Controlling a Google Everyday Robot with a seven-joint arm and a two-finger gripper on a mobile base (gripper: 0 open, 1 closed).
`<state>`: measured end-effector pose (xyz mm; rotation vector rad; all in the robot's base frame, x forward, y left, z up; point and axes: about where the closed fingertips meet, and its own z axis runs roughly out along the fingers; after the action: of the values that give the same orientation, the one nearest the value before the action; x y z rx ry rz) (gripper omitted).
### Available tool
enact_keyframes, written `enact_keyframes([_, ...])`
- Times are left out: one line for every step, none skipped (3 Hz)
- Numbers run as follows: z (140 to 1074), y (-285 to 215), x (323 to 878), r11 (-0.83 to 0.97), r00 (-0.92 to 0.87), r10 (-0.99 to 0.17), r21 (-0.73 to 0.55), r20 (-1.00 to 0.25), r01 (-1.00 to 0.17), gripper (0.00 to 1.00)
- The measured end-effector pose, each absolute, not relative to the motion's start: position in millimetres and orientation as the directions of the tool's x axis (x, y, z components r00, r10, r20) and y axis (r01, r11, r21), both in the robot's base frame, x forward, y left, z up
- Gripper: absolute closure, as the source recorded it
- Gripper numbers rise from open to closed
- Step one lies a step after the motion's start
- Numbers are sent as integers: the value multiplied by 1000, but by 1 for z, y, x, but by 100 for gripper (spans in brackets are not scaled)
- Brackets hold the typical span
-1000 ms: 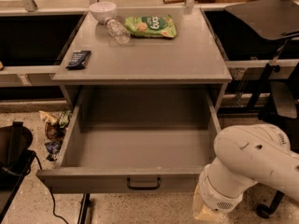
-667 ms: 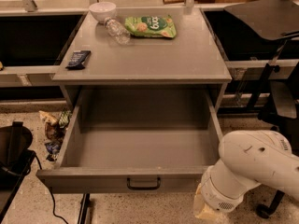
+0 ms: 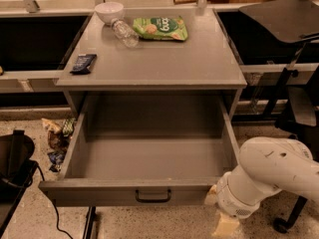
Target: Close top drawer
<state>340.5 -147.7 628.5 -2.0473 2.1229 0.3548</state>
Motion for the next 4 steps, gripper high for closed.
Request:
enact_keyframes([635,-152,353,19,-22,-958,12,-285,-1000,0])
enact_keyframes([642,-156,366,9,-3,-959,-21,-284,-1000,0])
enact_keyframes([640,-159,394,-33,32,-946,-3,-322,-999,0])
enact_keyframes([640,-159,394,-33,32,-946,-3,-322,-999,0])
